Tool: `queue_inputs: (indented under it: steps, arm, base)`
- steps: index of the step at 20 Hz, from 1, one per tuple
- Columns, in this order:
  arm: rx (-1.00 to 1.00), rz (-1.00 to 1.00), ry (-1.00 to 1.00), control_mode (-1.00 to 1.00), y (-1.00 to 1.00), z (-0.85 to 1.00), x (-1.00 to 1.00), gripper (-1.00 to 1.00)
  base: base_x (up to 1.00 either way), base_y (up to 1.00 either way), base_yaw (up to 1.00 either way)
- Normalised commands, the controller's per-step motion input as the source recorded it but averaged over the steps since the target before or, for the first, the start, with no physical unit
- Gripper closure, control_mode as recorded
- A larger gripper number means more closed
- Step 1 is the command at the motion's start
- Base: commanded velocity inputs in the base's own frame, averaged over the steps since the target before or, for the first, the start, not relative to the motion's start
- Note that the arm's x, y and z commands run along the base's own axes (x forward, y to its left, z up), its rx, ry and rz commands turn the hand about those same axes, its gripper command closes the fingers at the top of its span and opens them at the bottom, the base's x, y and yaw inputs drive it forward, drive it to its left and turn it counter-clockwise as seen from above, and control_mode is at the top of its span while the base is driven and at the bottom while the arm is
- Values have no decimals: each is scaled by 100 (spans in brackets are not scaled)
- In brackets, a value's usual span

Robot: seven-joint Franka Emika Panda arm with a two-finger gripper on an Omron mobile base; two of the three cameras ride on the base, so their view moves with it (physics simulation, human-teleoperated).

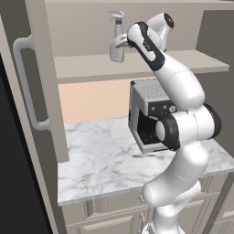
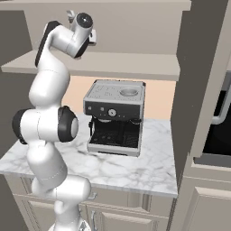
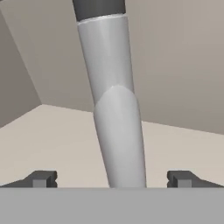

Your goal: Move the cutting board and knife to the sink. Then move spray from the cabinet to the counter.

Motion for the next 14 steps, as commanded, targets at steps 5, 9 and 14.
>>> queue_inputs:
  steps: [5,9,14]
  arm:
    - [-2,0,0,-100,9,-16,23,-100]
    - [0,0,0,-100,9,-11,20,-100]
    - [0,0,0,-100,4,-10,25,-100]
  base:
    - [0,0,0]
    - [0,0,0]
    - [0,0,0]
